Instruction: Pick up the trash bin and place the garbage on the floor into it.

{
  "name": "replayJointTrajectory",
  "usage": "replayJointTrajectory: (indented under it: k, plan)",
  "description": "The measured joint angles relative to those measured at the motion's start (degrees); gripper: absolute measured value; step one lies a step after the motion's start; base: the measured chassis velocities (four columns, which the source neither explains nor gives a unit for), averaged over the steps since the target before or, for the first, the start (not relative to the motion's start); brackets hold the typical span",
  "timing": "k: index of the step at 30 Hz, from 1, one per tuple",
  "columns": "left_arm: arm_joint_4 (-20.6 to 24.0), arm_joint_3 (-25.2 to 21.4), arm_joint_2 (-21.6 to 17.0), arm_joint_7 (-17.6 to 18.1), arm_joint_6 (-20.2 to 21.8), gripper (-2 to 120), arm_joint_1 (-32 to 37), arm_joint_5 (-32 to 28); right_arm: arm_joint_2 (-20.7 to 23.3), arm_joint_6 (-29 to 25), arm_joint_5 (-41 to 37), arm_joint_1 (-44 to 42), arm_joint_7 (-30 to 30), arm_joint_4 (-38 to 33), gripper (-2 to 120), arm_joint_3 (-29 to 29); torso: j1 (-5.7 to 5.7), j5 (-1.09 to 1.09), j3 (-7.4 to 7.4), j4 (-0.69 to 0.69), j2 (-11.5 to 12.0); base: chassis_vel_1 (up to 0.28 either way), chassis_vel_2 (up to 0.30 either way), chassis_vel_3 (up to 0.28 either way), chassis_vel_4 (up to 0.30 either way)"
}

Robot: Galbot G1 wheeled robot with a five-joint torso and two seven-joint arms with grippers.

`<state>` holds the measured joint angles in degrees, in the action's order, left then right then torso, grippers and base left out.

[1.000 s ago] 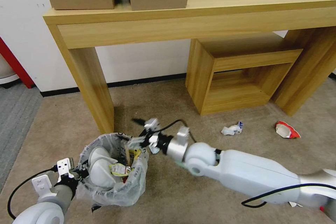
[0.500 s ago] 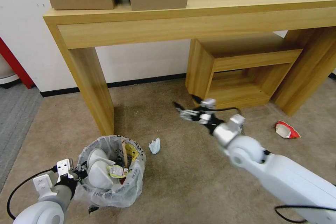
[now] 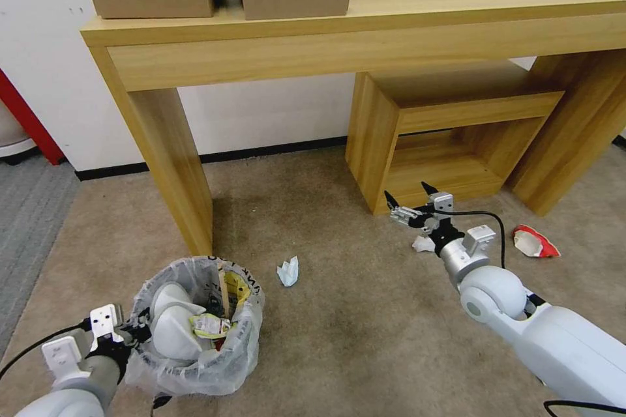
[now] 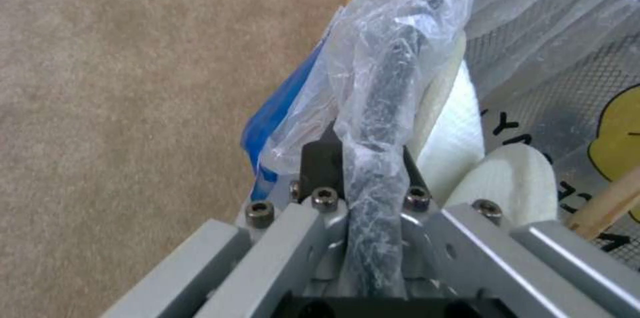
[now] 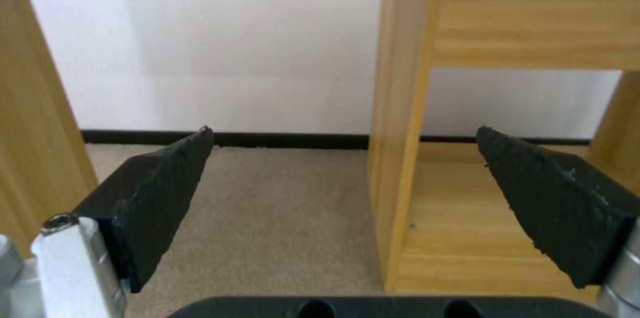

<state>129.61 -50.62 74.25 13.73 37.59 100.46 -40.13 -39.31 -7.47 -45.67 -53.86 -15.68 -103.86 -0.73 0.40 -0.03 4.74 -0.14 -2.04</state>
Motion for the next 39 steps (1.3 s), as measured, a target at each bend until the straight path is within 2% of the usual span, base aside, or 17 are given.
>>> replayJointTrajectory:
  k: [8,26,39]
  plan:
    - [2.31,1.28,-0.78,-0.47,0.08,1,2.61,0.61,-0.45,-0.45,-0.46,-2.07,-0.47,0.64,100,2.55,0.00,0.00,0.00,0.00,0.00,0.000,0.000,0.000,0.000]
    - [2.27,1.34,0.14,-1.09,-0.31,1,3.07,1.79,-3.00,-0.45,1.11,-3.03,0.88,0.66,100,2.30,0.01,0.00,0.00,0.00,0.00,0.000,0.000,0.000,0.000]
    - [2.14,1.36,0.66,-1.50,-0.79,1,3.14,2.50,-2.95,-0.79,1.28,-3.08,1.37,0.23,100,1.76,0.02,0.00,0.02,0.00,0.00,-0.112,0.102,0.109,-0.113]
